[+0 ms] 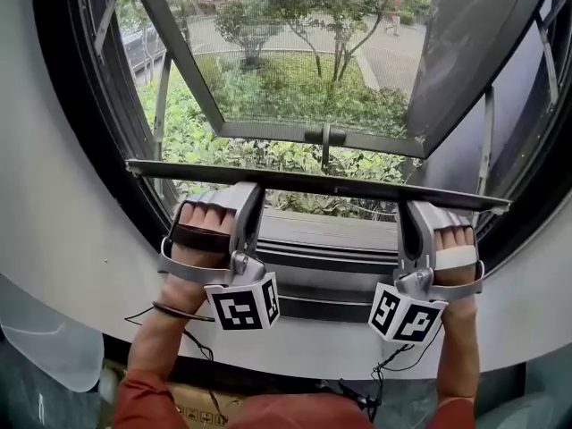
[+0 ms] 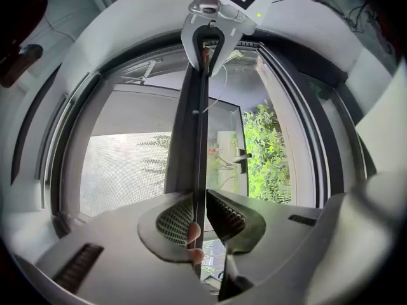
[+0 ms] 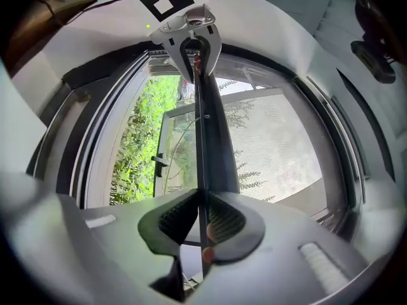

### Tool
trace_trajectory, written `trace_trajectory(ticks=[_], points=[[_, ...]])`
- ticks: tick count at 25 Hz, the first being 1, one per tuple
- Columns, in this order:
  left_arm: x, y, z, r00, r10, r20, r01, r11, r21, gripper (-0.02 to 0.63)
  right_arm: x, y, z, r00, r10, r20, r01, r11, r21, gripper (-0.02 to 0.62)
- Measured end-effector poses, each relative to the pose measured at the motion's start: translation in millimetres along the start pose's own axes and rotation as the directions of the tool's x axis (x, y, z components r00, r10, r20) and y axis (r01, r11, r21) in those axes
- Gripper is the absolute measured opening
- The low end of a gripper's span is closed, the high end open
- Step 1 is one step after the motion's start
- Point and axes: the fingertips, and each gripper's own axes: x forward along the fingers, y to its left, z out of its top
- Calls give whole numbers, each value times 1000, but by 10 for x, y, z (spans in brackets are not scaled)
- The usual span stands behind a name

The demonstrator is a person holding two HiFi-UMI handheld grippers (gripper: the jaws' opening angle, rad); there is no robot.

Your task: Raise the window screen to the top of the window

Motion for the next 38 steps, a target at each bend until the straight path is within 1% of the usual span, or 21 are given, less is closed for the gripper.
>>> trace_trajectory(ticks=[4,10,14,17,19,23,28,30,32,34,38], points=[[14,166,16,1000,26,2,-26,998,59,61,21,-155,-6,999,-35,-11,34,997,-64,60],[139,742,15,996,84,5,-84,991,100,61,166,-728,30,994,-106,-34,102,988,-113,61],[121,845,45,993,121,-1,-120,986,119,63,151,-809,18,989,-147,-29,142,981,-132,63],[105,992,87,985,171,4,-170,977,127,64,140,-902,5,984,-176,-20,172,976,-130,64],[156,1172,82,981,192,2,-191,973,127,66,196,-1088,16,980,-198,-19,193,972,-133,66],[266,1526,66,981,194,-5,-192,975,116,67,306,-1501,44,975,-221,-34,213,964,-162,69],[265,1638,74,969,246,-3,-244,962,125,71,309,-1619,52,968,-248,-50,234,952,-197,71],[278,1839,84,964,267,-6,-264,955,133,71,332,-1792,60,964,-262,-47,248,949,-193,71],[301,2152,109,959,285,-10,-280,947,155,71,367,-2067,68,963,-266,-43,254,950,-180,71],[327,2363,115,956,294,-14,-288,943,165,72,400,-2276,81,963,-269,-34,259,951,-167,71],[360,2410,95,947,320,-18,-313,935,169,72,435,-2336,88,957,-288,-28,278,944,-178,71]])
